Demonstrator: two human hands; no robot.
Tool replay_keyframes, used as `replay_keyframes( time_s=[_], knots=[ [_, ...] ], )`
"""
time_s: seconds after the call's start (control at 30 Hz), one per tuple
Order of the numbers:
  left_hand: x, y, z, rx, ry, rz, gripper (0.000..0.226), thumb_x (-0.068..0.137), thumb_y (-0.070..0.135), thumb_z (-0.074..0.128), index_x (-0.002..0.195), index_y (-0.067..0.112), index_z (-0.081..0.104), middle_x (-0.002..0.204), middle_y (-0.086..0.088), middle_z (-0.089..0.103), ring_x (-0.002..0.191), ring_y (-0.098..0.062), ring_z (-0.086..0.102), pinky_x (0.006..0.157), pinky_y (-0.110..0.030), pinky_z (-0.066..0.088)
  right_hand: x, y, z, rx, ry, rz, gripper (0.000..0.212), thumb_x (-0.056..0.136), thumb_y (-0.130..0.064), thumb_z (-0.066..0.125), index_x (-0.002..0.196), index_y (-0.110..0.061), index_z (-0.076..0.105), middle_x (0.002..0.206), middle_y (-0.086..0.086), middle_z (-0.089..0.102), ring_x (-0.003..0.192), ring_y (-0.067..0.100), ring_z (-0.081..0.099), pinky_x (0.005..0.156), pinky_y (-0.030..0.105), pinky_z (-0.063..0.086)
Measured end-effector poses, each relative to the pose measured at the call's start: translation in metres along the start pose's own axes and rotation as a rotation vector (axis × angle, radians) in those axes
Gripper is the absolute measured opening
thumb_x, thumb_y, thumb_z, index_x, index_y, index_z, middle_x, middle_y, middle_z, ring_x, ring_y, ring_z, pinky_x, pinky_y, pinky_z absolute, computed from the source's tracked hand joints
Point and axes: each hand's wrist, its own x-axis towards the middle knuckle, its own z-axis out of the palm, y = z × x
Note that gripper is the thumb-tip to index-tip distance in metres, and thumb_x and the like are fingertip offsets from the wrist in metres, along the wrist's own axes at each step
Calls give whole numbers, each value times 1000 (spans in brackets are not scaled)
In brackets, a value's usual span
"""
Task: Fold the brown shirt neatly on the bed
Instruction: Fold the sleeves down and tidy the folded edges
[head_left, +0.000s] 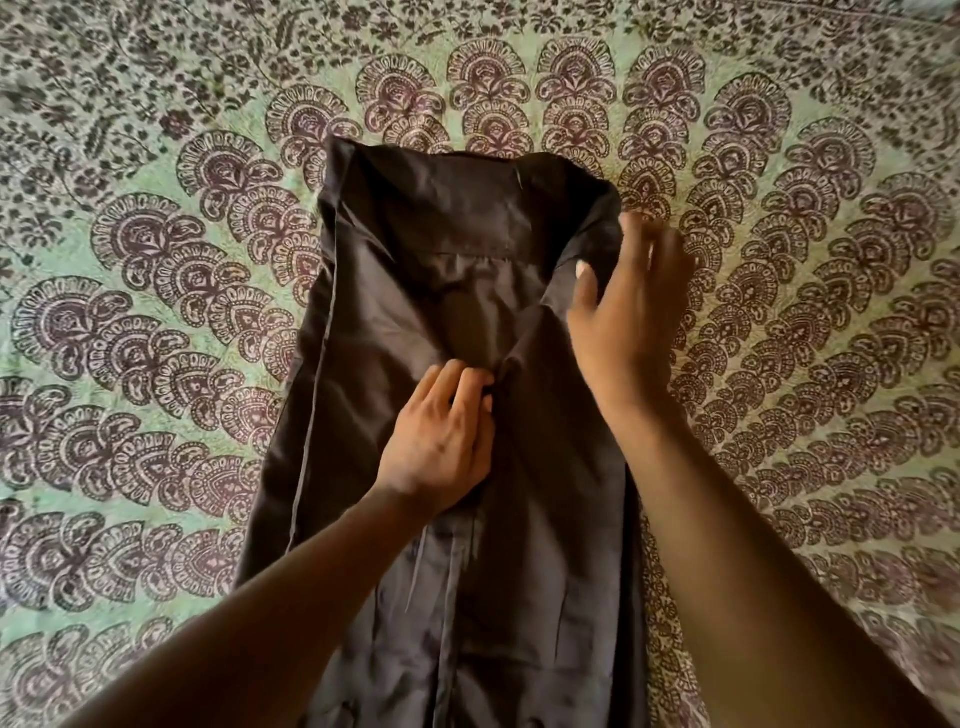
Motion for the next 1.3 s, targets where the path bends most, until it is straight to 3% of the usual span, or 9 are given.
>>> replay_keyframes(
  time_s=[0.2, 0.4, 0.53, 0.67, 0.87, 0.97, 1.1, 1.2, 1.3],
  knots=[
    [-4, -3, 2, -9, -10, 30, 22, 97, 5, 52, 115, 0, 62, 100, -14, 60, 87, -32, 56, 86, -40, 47, -37, 29, 23, -271, -248, -181, 66, 107, -53, 32, 157, -10, 36, 169, 7, 27, 154, 32, 29, 109, 53, 37],
    [-3, 0, -3, -62, -55, 2, 28, 95, 6, 55, 122, 4, 61, 102, -13, 56, 91, -35, 56, 84, -49, 51, -66, 23, 13, -248, -187, -182, 65, 109, -51, 28, 160, -11, 32, 170, 10, 26, 158, 30, 23, 117, 54, 33],
    [18, 10, -25, -236, 26, -60, 17, 95, 6, 59, 111, 4, 63, 104, -9, 56, 91, -27, 60, 76, -36, 54, -79, 30, 17, -288, -216, -199, 61, 109, -47, 26, 159, -13, 36, 169, 10, 28, 157, 27, 25, 120, 52, 30],
    [104, -5, -35, 24, 124, 23, 23, 94, 13, 52, 113, 5, 64, 109, -14, 59, 100, -34, 57, 81, -41, 51, -79, 32, 19, -268, -193, -197, 59, 108, -45, 30, 159, -14, 37, 169, 10, 28, 157, 26, 25, 121, 50, 29],
    [234, -40, -38, 291, -166, -193, 39, 95, 16, 50, 134, 20, 53, 141, -7, 55, 136, -32, 46, 115, -50, 30, -78, 32, 20, -273, -137, -199, 58, 108, -44, 36, 157, -15, 41, 168, 9, 30, 155, 26, 30, 119, 49, 31],
    [256, -52, -32, 246, -415, -242, 34, 99, 24, 60, 133, 21, 56, 143, -12, 47, 138, -36, 42, 112, -57, 38, -78, 33, 19, -268, -136, -206, 57, 108, -44, 37, 157, -15, 41, 168, 8, 30, 156, 26, 30, 119, 50, 31],
    [260, -61, -33, 174, -521, -231, 40, 93, 16, 68, 131, 14, 57, 138, -17, 51, 128, -37, 50, 101, -48, 48, -78, 32, 20, -262, -147, -197, 57, 107, -44, 35, 157, -16, 41, 169, 8, 29, 156, 25, 28, 118, 51, 31],
    [263, -61, -37, 154, -444, -280, 28, 91, 14, 67, 119, 12, 64, 134, -14, 57, 128, -35, 52, 103, -49, 48, -78, 33, 20, -259, -140, -203, 57, 107, -43, 36, 157, -16, 42, 169, 8, 29, 156, 26, 28, 117, 51, 33],
    [262, -49, -44, 201, -215, -305, 28, 97, 18, 64, 123, 11, 61, 137, -11, 51, 131, -32, 45, 101, -52, 48, -78, 33, 21, -269, -131, -201, 57, 107, -43, 36, 157, -16, 42, 169, 7, 30, 156, 25, 29, 118, 51, 32]
  ],
)
